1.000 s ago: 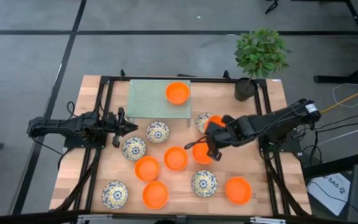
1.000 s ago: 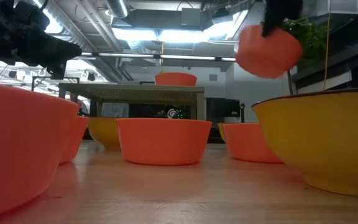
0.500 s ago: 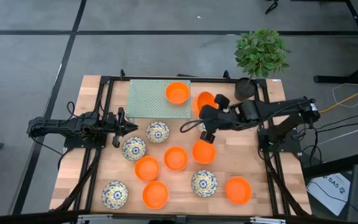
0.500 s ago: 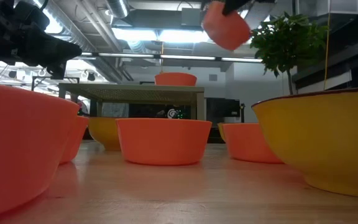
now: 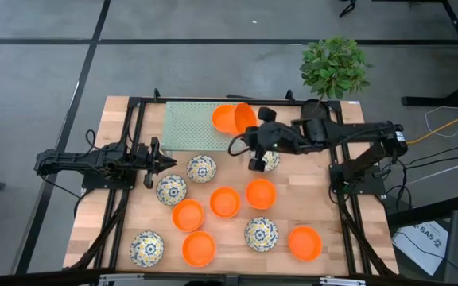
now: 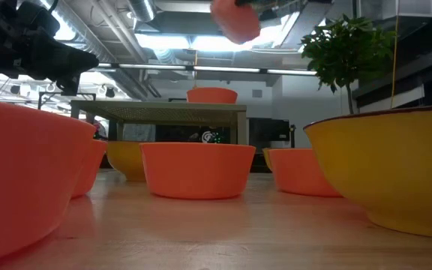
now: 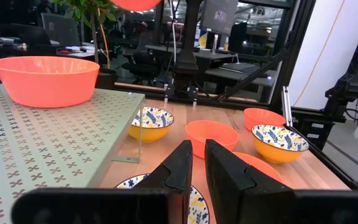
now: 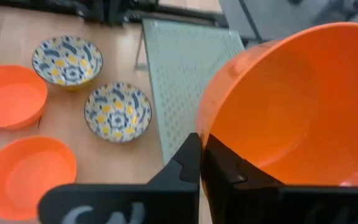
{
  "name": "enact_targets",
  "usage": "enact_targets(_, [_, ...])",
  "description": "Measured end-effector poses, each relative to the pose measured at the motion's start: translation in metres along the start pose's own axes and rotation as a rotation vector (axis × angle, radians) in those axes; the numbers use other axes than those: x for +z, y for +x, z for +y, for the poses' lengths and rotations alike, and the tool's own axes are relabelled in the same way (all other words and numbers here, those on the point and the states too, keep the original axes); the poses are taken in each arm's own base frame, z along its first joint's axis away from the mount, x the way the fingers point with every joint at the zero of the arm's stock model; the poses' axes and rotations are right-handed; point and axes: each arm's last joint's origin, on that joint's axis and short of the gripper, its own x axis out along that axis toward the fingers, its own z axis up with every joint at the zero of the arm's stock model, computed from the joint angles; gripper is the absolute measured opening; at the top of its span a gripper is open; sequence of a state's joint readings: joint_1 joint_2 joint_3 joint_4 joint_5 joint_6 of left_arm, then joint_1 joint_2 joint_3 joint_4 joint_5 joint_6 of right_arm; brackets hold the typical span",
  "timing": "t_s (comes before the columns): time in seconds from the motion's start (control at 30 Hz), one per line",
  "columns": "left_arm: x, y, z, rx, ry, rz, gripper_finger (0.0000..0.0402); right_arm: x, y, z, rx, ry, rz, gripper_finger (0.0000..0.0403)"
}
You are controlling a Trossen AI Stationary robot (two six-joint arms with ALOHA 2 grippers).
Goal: Pick & Place Mini bowls
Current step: Stack the orange bowl on top of the orange bowl on the shelf
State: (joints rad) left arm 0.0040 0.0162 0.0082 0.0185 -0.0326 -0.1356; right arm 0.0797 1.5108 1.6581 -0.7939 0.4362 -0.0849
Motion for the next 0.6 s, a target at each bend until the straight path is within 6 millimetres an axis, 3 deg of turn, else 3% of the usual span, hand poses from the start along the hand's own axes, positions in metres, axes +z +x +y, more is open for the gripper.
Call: enact_targets(0.6, [0.000, 0.000, 0.000, 0.000, 0.000, 0.000, 0.0038, 0.003, 0.019, -0.028, 0.072, -0.162, -0.061, 0.0007])
